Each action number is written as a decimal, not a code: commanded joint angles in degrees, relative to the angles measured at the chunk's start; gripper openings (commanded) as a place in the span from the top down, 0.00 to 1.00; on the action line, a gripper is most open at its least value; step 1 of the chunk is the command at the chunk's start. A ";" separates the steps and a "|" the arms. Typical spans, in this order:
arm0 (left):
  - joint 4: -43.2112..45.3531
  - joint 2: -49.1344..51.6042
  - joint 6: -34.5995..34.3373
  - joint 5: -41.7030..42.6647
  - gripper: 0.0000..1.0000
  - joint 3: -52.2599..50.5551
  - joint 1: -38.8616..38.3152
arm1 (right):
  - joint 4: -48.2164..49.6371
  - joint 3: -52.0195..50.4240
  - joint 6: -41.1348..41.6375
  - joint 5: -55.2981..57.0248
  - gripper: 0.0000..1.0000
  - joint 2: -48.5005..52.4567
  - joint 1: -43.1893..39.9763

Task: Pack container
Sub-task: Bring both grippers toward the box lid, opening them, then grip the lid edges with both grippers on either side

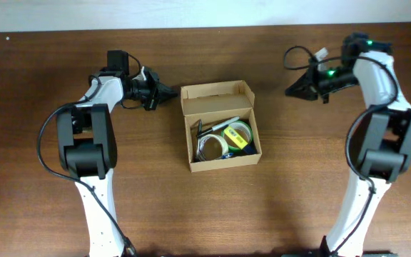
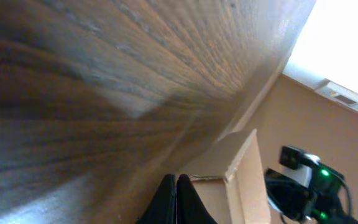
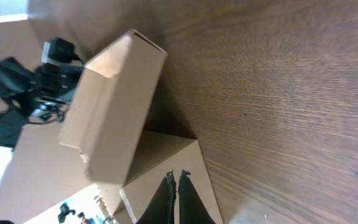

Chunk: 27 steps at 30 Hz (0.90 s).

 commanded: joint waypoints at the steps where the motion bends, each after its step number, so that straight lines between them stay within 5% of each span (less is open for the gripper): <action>1: -0.48 0.79 0.50 1.62 0.98 0.17 -0.02 | -0.26 0.44 0.48 -1.57 0.96 2.78 1.20; 27: -0.90 0.79 -1.42 2.84 0.98 0.17 -5.84 | 0.76 0.44 0.46 -7.06 0.96 9.25 5.35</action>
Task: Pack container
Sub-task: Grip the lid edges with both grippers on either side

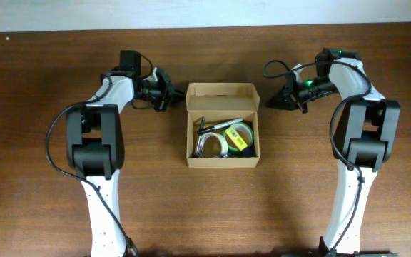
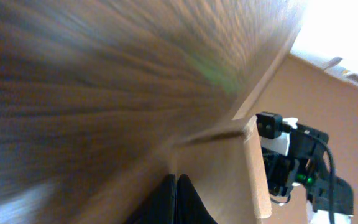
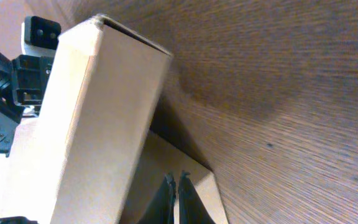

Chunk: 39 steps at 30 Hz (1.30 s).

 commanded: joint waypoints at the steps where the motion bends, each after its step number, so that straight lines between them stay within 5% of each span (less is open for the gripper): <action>1: -0.46 0.79 -1.16 1.46 0.98 0.15 -1.73 | 0.35 0.44 -0.39 -1.64 0.96 1.31 1.75; 39: -2.40 0.79 0.44 2.25 0.98 0.15 -2.91 | 3.37 0.46 0.09 -1.81 0.96 1.31 5.51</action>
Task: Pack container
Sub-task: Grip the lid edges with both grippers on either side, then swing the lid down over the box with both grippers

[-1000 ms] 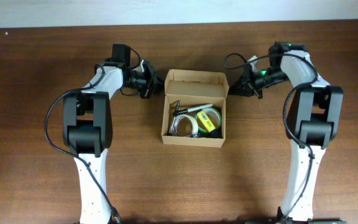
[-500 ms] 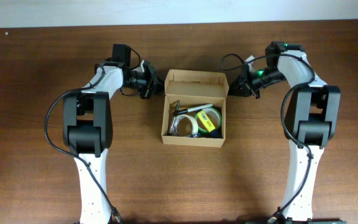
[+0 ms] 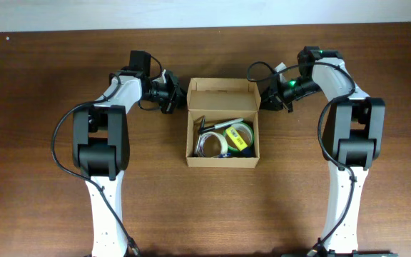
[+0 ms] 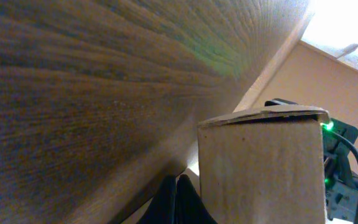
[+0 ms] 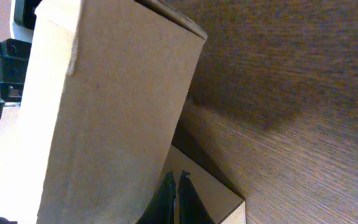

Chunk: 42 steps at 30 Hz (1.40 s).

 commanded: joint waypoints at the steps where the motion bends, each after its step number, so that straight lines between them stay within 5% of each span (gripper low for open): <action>1: -0.57 0.79 1.01 2.38 0.98 -0.13 -0.68 | -0.11 0.46 -1.38 -2.16 0.96 1.16 0.39; 15: 3.54 0.24 2.23 13.66 0.99 -0.07 -0.68 | -9.55 4.79 -10.32 -4.37 0.96 0.50 0.39; 31: 3.56 -7.69 3.19 15.02 0.98 -0.07 -0.57 | -27.89 24.41 -17.14 -2.19 0.96 -2.32 0.39; 42: 1.07 -18.62 7.06 15.67 0.98 -0.07 -1.55 | -28.02 28.35 -14.73 -1.16 0.96 -8.39 0.37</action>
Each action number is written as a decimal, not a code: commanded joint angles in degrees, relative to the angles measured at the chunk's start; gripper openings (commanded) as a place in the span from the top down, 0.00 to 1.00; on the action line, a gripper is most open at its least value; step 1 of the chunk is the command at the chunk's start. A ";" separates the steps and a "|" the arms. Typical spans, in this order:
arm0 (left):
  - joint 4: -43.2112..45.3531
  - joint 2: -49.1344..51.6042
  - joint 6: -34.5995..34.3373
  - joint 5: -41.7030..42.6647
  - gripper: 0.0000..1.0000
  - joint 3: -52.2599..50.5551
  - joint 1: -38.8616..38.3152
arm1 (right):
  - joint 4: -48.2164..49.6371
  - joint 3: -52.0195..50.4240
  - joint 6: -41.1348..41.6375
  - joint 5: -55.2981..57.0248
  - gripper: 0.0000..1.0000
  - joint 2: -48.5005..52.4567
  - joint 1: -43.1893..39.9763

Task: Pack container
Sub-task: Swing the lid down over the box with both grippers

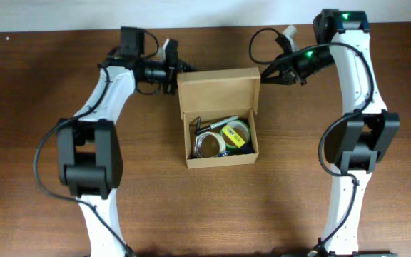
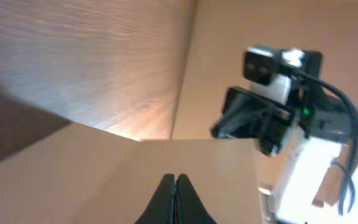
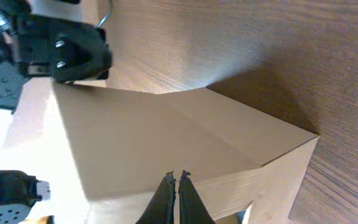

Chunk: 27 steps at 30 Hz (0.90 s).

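An open cardboard box [image 1: 188,143] stands mid-table and holds a green tape roll [image 1: 237,132], a clear roll [image 1: 207,146] and a pen [image 1: 220,125]. Its rear lid [image 1: 218,89] is raised and leans forward over the back of the box. My left gripper [image 1: 176,71] is shut at the lid's left corner. My right gripper [image 1: 264,73] is shut at its right corner. In the left wrist view the shut gripper [image 2: 174,179] lies against the lid [image 2: 104,174]. The right wrist view shows that gripper [image 3: 177,176] shut against the lid [image 3: 154,130].
The brown wooden table [image 1: 48,200] ends at its far edge [image 1: 205,27], just behind both arms. Cables loop off each wrist near the box's back corners.
Both grippers were low beside the ends of the upright rear flap. Now they are higher and further back, and the lid has tipped forward over the box's rear part.
At first both shut grippers were well apart from the slightly skewed box. Then they stood nearer and the box was square. Later they were at the two ends of the rear flap. Now the flap is lifted and leaning over the box.
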 commanded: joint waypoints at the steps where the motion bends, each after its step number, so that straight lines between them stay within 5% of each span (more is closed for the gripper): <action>1: -3.21 -4.72 5.07 1.64 0.98 -0.04 -1.29 | -0.26 1.62 0.22 0.50 0.96 -4.96 0.39; 6: -19.15 -6.86 18.23 -0.94 0.99 -0.04 -5.35 | -0.26 1.62 2.14 0.50 0.96 -9.07 0.39; 13: -41.72 -6.84 35.04 -16.74 0.98 -0.07 -13.57 | -0.26 1.62 4.79 0.55 0.90 -16.15 0.35; 19: -43.93 -6.84 36.83 -30.69 0.98 -0.07 -18.64 | -0.26 1.60 6.34 8.41 0.54 -22.62 0.50; 24: -42.38 -8.94 36.57 -52.11 0.98 -0.04 -19.82 | -0.26 1.55 7.74 24.06 0.41 -27.47 2.78; 27: -41.62 -11.82 36.59 -56.87 0.98 -0.04 -19.85 | -0.26 1.55 7.78 27.61 0.39 -28.26 4.85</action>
